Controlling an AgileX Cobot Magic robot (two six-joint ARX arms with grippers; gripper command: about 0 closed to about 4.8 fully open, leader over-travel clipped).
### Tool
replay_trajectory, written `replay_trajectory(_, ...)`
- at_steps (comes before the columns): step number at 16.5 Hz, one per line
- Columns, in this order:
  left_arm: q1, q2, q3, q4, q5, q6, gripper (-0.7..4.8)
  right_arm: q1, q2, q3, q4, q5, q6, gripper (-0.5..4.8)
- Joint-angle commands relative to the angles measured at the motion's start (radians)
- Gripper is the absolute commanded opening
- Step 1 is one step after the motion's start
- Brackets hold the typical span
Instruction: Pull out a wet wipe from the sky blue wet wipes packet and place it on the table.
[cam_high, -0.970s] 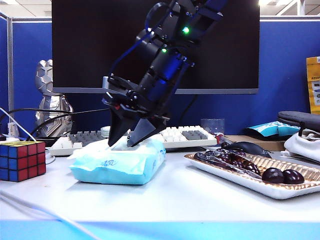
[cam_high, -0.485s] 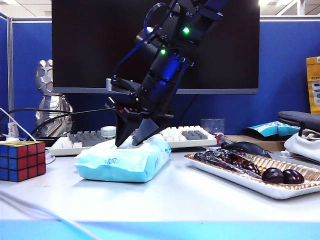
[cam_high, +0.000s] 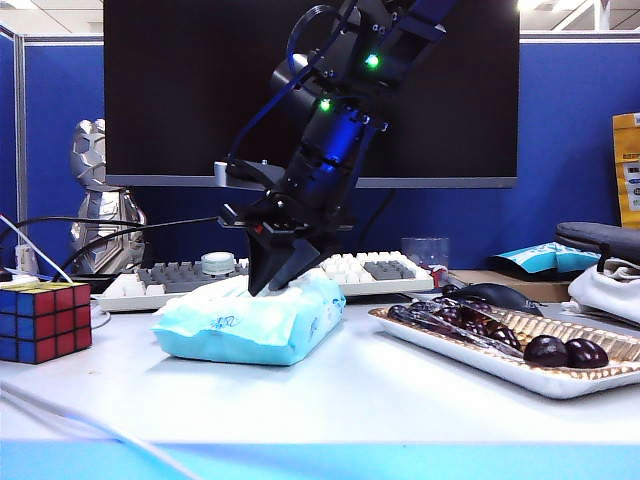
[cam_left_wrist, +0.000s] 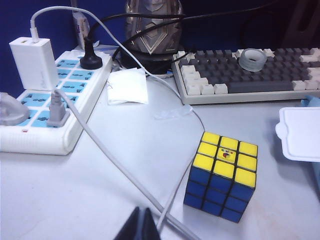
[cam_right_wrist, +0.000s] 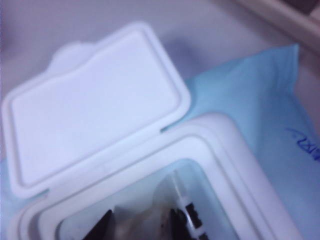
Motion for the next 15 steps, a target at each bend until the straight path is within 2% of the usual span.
replay_trajectory(1,0.002,-0.003,-0.004,-0.01,0.001,0.001,-0.05,-0.002,-0.002,0.005,-0.036,0.013,-0.03,1.65)
replay_trajectory(3,0.002,-0.003,-0.004,-0.01,0.001,0.001,-0.05,-0.002,-0.002,0.005,-0.059,0.02,-0.049,1.71)
replay_trajectory(4,0.002,-0.003,-0.004,-0.01,0.001,0.001,-0.05,-0.002,-0.002,0.005,-0.078,0.041,-0.064,1.23)
replay_trajectory(5,0.002,-0.003,-0.004,-0.01,0.002,0.001,-0.05,-0.002,-0.002,0.005,-0.092,0.05,-0.079,0.24)
replay_trajectory(6,0.002,-0.003,-0.004,-0.01,0.001,0.001,-0.05,-0.002,-0.002,0.005,-0.099,0.057,-0.079,-0.01)
replay_trajectory(15,0.002,-0.003,-0.004,-0.01,0.001,0.001,-0.05,-0.006,-0.136,0.025,-0.018,0.043,-0.073,-0.01)
